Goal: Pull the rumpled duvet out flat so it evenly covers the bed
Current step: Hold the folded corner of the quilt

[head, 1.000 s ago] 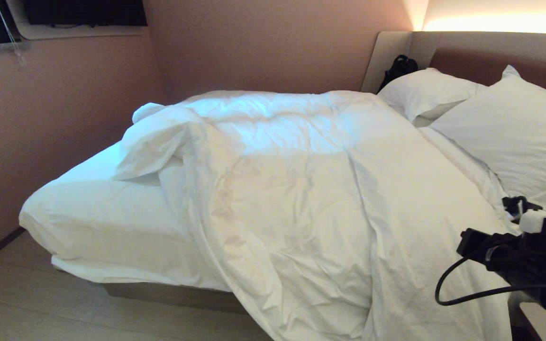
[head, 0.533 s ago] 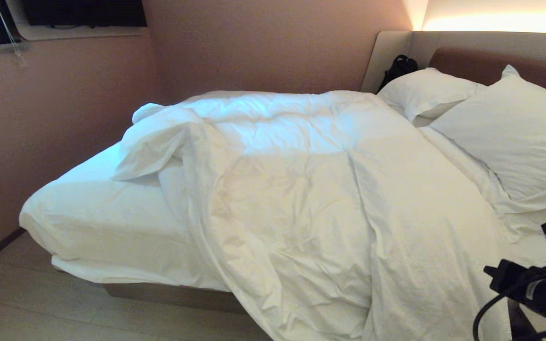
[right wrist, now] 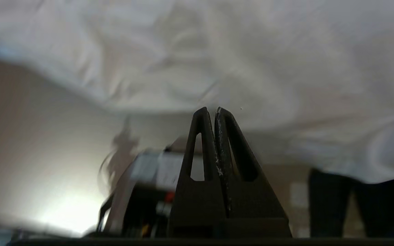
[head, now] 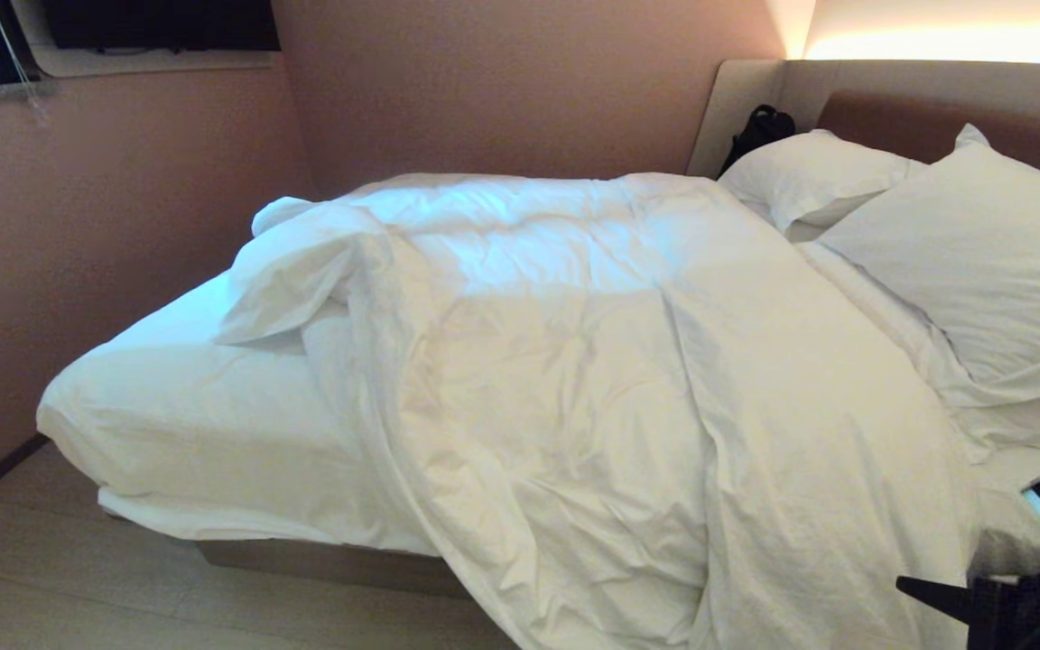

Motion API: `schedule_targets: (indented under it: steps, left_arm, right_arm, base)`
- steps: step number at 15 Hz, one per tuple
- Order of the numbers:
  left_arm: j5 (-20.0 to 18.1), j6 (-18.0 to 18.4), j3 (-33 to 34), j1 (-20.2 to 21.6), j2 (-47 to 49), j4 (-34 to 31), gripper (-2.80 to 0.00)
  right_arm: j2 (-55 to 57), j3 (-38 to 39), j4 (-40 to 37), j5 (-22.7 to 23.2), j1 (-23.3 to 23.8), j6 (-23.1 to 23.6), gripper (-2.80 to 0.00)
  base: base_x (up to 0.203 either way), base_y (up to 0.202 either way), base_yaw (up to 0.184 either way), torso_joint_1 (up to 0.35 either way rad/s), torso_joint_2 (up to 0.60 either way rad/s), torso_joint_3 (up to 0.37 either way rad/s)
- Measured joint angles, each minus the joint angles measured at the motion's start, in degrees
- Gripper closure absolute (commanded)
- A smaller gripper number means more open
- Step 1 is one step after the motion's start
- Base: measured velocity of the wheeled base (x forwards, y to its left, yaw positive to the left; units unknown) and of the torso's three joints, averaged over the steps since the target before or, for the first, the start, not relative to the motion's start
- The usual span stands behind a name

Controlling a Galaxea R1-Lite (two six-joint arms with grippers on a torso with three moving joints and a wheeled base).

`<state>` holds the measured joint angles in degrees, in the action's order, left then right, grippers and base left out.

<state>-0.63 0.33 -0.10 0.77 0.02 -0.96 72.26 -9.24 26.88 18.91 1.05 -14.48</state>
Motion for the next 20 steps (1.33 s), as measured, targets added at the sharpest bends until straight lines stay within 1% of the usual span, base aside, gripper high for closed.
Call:
schedule_targets:
  steps: [3,6,8,12,15,20]
  left_arm:
    - [0.0,0.0,0.0,0.0,0.0,0.0,0.0]
    - [0.0,0.0,0.0,0.0,0.0,0.0,0.0]
    - [0.0,0.0,0.0,0.0,0.0,0.0,0.0]
    - [0.0,0.0,0.0,0.0,0.0,0.0,0.0]
    - [0.0,0.0,0.0,0.0,0.0,0.0,0.0]
    - [0.0,0.0,0.0,0.0,0.0,0.0,0.0]
  right_arm:
    - [-2.2,0.9,-2.6,6.3,0.0,1.4,0.0]
    - [-5.5,1.7,-3.4,10.3,0.0,1.4,0.0]
    - [-9.8,2.5,-3.5,11.9,0.0,1.3,0.0]
    - [-24.2,3.4,-5.9,14.9,-0.3,1.6,0.0]
    - [-34.9,2.4,-10.4,16.4,-1.1,2.6,0.0]
    - [-44.6,2.5,-17.2,17.1,-1.5,5.0,0.0]
  base:
    - [0.0,0.0,0.0,0.0,0.0,0.0]
    - [0.0,0.0,0.0,0.0,0.0,0.0]
    - [0.0,0.0,0.0,0.0,0.0,0.0]
    - [0.0,0.0,0.0,0.0,0.0,0.0]
    - [0.0,0.0,0.0,0.0,0.0,0.0]
    - [0.0,0.0,0.0,0.0,0.0,0.0]
